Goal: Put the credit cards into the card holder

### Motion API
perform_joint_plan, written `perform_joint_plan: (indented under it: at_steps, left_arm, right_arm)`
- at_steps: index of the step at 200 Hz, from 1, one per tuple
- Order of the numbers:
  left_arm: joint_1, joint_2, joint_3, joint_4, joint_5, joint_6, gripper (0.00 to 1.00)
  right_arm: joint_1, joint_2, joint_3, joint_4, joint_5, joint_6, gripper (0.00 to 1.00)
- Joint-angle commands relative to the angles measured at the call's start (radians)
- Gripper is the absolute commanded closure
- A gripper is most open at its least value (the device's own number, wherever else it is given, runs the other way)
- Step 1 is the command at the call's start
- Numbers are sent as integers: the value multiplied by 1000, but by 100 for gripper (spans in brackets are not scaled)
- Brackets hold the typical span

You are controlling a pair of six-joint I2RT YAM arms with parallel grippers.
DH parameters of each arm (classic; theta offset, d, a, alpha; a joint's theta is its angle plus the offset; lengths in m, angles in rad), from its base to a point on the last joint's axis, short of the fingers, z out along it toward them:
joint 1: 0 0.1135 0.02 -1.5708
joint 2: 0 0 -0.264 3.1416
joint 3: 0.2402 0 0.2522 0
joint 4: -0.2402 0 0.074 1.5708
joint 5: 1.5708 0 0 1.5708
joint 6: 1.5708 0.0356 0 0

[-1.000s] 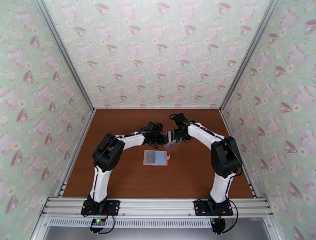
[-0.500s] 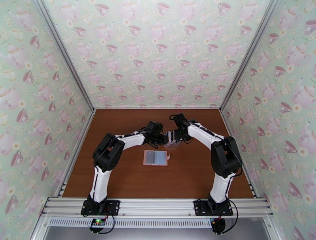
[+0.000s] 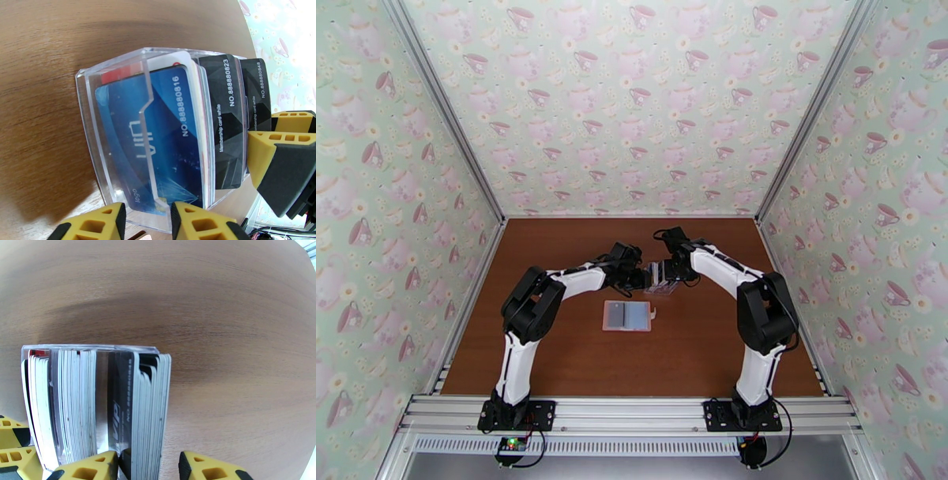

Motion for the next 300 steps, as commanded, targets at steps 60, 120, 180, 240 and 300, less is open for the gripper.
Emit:
perform_joint_plan:
  at_steps: [60, 120, 180, 240, 300]
  left_arm:
    - [9, 3, 5, -38, -17, -1, 64]
    - [9, 5, 11, -35, -16, -4, 64]
    - [8, 9, 13, -33, -11, -6, 64]
    - [9, 13, 11, -30, -7, -8, 64]
    - [8, 8, 10, -27, -7, -13, 64]
  right_arm:
    - [-18, -13, 40, -47, 51, -16, 54]
    - [-18, -25, 54, -60, 54, -17, 56]
    - [-18, -22, 72, -62, 28, -18, 57]
    - [-25, 12, 108, -35, -36, 0, 52]
    - [-60, 103, 192, -40, -59, 1, 52]
